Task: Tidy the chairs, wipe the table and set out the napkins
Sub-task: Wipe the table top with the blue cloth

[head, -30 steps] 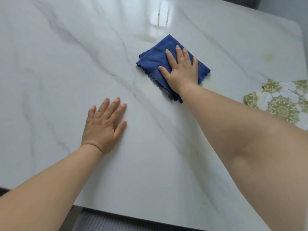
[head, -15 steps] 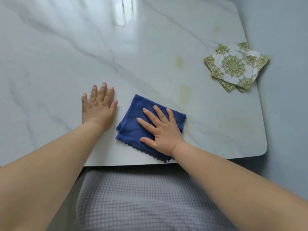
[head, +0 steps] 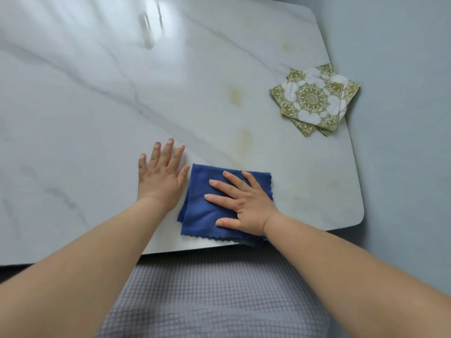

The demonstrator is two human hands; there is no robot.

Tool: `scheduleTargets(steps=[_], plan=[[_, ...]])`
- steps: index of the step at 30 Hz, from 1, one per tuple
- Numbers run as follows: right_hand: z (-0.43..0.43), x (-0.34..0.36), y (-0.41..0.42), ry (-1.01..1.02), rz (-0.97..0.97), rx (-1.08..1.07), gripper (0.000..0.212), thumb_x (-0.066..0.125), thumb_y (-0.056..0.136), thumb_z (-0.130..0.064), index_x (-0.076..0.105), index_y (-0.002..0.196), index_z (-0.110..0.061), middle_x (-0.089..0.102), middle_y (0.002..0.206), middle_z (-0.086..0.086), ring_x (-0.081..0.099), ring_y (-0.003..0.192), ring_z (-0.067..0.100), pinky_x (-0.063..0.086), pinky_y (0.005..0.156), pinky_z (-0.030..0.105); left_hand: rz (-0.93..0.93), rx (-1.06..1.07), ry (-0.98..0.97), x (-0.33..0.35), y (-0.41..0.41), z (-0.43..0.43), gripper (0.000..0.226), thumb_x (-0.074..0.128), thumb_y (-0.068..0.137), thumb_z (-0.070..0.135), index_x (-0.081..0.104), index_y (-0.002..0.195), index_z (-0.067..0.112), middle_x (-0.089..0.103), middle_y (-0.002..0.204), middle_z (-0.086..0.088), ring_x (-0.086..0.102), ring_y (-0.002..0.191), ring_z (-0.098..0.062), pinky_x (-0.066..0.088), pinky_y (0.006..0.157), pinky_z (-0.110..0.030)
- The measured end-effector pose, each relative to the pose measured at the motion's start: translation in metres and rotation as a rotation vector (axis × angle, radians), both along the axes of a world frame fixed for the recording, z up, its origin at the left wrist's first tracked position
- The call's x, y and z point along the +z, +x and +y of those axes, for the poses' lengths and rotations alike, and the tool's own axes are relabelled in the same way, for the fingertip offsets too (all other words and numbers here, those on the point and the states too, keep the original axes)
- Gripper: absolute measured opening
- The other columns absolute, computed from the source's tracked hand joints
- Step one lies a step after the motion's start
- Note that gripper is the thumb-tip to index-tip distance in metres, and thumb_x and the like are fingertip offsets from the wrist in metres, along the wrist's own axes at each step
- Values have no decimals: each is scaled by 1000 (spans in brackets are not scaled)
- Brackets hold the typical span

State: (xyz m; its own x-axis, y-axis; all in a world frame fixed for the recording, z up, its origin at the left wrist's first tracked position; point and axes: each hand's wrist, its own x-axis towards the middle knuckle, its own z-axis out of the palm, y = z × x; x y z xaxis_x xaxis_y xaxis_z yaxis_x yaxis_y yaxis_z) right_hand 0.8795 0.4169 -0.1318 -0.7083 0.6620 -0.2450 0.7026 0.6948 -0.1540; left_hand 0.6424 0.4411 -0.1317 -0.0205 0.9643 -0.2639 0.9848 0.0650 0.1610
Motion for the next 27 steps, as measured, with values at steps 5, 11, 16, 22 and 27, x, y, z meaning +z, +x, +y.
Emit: scheduleTargets(steps=[5, 11, 16, 22, 27], plan=[[95, 2, 3, 12, -60, -67, 68, 17, 85, -73, 14, 148, -50, 8, 161, -16, -3, 149, 18, -10, 116, 48, -24, 82, 18, -6, 16, 25, 55, 17, 100, 42, 4, 152, 32, -6, 161, 10, -8, 148, -15, -7, 118, -41], [216, 1, -3, 47, -73, -50, 69, 14, 83, -73, 10, 148, -51, 5, 161, -17, -3, 149, 17, -6, 118, 49, -53, 163, 64, -9, 36, 55, 55, 14, 97, 48, 12, 151, 37, 6, 161, 8, 1, 148, -17, -5, 117, -41], [303, -4, -12, 74, -66, -55, 67, 14, 85, -74, 11, 148, -51, 5, 161, -16, -1, 149, 18, -3, 118, 49, -7, 181, 67, -15, 39, 65, 61, 10, 90, 53, 23, 148, 39, 12, 160, 8, 6, 148, -18, -2, 116, -41], [355, -4, -25, 73, -59, -122, 64, 18, 89, -72, 11, 148, -49, 3, 161, -17, -3, 149, 17, -3, 118, 50, 8, 184, 79, -15, 41, 66, 57, 17, 92, 51, 32, 146, 37, 21, 158, 6, 16, 147, -21, 7, 116, -43], [336, -5, -30, 89, -91, -242, 65, 14, 91, -70, 7, 150, -45, -1, 162, -12, -5, 149, 19, -5, 118, 52, 10, 182, 93, -14, 40, 64, 59, 16, 91, 51, 33, 146, 37, 22, 158, 6, 16, 147, -20, 8, 115, -44]])
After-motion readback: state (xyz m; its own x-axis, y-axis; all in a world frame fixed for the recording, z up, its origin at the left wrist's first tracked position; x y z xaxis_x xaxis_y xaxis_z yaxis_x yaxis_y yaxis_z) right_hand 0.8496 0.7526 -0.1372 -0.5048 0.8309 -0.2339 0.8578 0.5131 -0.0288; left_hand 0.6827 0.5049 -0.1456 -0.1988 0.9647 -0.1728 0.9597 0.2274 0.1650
